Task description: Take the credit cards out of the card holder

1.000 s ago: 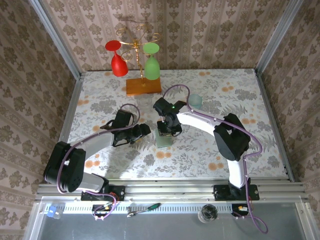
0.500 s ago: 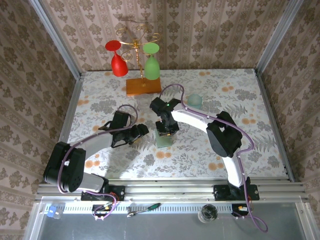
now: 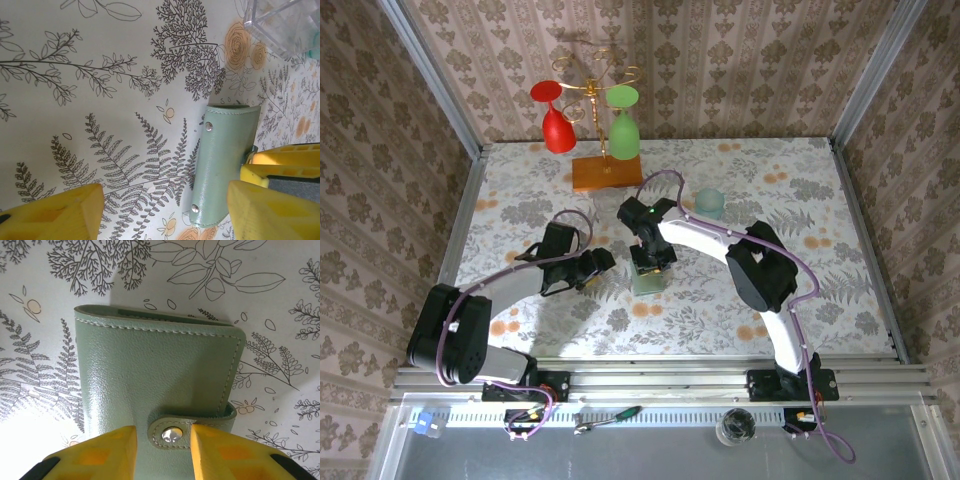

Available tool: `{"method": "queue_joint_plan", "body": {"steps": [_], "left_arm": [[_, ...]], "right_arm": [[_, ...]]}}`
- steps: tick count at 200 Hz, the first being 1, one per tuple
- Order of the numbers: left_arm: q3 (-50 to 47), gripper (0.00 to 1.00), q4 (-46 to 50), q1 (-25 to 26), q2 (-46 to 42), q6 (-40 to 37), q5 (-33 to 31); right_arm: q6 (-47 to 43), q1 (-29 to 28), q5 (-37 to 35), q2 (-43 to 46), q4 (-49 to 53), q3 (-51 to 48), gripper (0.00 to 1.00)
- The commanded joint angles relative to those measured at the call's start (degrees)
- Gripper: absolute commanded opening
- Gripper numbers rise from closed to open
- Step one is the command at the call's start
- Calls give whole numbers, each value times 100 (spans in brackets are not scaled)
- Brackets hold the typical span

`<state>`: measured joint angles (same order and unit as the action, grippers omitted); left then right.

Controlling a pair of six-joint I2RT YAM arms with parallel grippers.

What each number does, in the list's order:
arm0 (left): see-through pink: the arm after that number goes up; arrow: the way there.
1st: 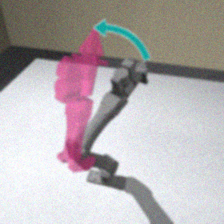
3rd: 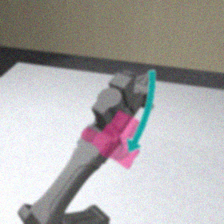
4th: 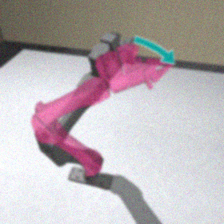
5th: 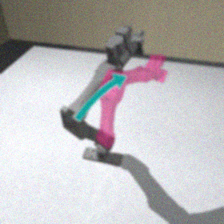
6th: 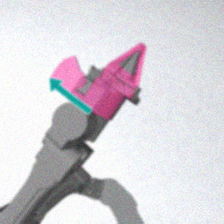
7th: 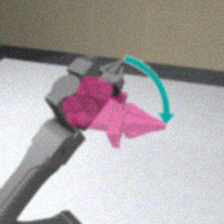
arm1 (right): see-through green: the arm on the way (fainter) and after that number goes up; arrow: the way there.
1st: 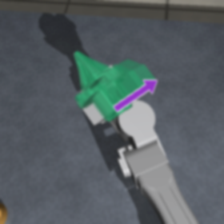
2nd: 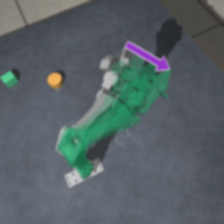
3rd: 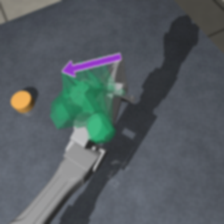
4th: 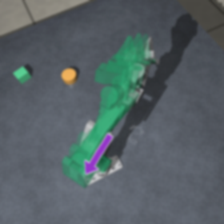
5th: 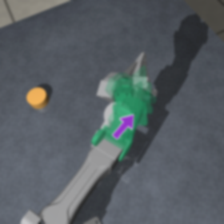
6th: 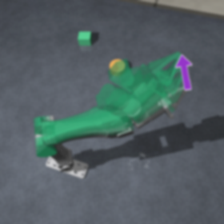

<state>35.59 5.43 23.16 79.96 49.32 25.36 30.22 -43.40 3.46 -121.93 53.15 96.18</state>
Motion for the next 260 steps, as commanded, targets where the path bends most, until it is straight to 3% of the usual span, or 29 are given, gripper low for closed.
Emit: {"method": "queue_joint_plan", "body": {"steps": [1, 73, 165, 194, 221, 260], "left_arm": [[-44, 67, -86, -42, -116, -1, 100], [60, 67, -130, -21, -39, 16, 315], [409, 66, -131, 260, 258, 25, 525], [542, 66, -163, 571, 427, 84, 547], [546, 57, -356, 624, 541, 236, 619], [571, 25, -587, 672, 724, 453, 736]], "right_arm": [[-31, -22, -5, -206, 232, 112, 34], [21, -25, -56, -293, 136, -29, 30], [157, 71, 73, -82, -182, -426, 9], [217, 136, 303, 45, -400, -633, 0], [477, 218, 1018, 254, -916, -924, 0], [808, 251, 1640, 474, -1460, -1144, 0]]}}
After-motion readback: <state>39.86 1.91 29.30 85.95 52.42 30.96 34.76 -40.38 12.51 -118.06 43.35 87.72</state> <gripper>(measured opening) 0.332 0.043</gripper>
